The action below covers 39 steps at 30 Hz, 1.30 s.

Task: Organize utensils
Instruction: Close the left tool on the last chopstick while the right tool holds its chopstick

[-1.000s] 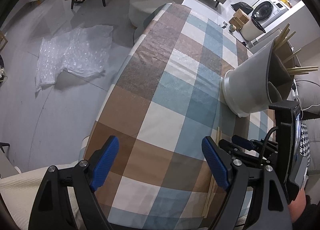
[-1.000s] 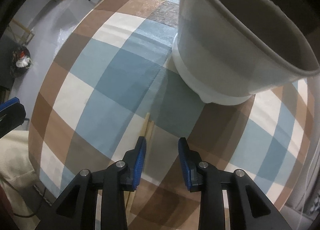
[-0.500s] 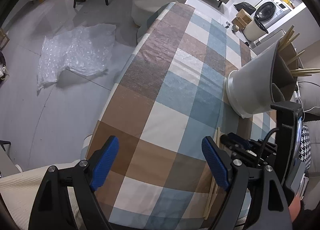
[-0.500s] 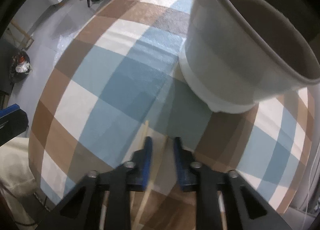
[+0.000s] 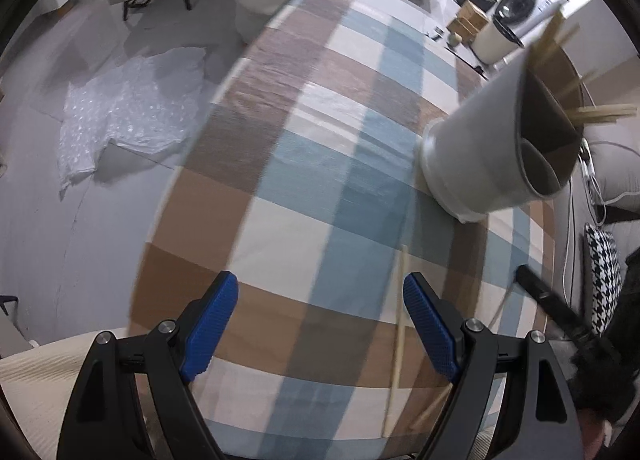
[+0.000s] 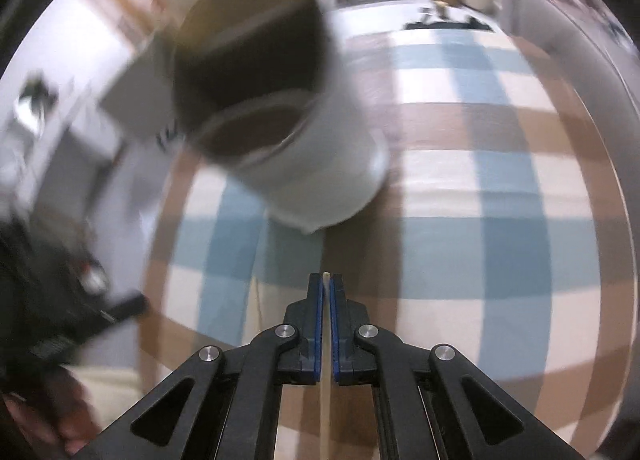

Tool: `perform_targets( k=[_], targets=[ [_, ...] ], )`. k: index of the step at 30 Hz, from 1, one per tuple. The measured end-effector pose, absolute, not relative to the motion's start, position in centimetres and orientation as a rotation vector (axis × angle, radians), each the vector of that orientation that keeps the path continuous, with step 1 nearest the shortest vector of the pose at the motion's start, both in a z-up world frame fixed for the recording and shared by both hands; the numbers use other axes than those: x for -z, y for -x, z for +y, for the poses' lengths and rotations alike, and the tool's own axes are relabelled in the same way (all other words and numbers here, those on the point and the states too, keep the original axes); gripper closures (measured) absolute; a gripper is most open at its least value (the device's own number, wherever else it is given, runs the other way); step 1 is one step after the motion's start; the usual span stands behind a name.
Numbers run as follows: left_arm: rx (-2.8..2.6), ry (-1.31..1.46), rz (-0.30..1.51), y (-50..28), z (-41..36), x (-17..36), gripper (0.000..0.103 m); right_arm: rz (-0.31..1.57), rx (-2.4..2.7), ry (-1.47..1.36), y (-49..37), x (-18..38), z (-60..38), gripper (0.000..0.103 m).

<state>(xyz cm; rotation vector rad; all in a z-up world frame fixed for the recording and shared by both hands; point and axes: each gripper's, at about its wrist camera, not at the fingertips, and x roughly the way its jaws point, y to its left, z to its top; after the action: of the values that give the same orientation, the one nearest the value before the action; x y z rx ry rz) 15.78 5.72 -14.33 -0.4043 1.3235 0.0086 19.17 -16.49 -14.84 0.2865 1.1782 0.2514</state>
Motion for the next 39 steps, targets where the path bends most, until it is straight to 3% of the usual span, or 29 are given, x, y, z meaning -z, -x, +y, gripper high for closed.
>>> perform_targets(
  k=[5, 11, 17, 20, 22, 24, 25, 27, 39],
  targets=[
    [0.030, 0.400, 1.362, -16.3, 3.4, 15.1, 0.022, 1.108, -0.208, -0.488, -17.8, 13.3, -22.7, 0.101],
    [0.062, 0.313, 1.456, -16.4, -0.3, 17.4, 0.046, 1.068, -0.146, -0.649, -14.9, 13.3, -27.6, 0.101],
    [0.006, 0.260, 1.485, -16.4, -1.3, 18.5, 0.055, 1.041, -0.090, -0.727, -12.9, 14.0, -30.4, 0.101],
    [-0.007, 0.188, 1.472, -16.6, -2.2, 18.5, 0.069, 1.041, -0.097, -0.732, -12.7, 14.1, -30.8, 0.101],
    [-0.041, 0.110, 1.472, -16.6, -3.1, 18.6, 0.073, 1.028, -0.102, -0.720, -12.6, 13.7, -30.9, 0.101],
    [-0.044, 0.045, 1.463, -16.6, -3.9, 18.7, 0.084, 1.012, -0.104, -0.706, -12.5, 13.3, -31.2, 0.101],
    [-0.027, 0.042, 1.459, -16.6, -4.2, 18.6, 0.095, 1.007, -0.097, -0.697, -12.4, 13.2, -31.4, 0.101],
    [-0.017, 0.030, 1.459, -16.6, -4.7, 18.7, 0.101, 1.000, -0.094, -0.696, -12.2, 13.1, -31.8, 0.101],
    [0.009, 0.153, 1.351, -15.9, -3.0, 17.1, 0.102, 0.954, -0.079, -0.659, -10.7, 11.7, -32.5, 0.101]
  ],
)
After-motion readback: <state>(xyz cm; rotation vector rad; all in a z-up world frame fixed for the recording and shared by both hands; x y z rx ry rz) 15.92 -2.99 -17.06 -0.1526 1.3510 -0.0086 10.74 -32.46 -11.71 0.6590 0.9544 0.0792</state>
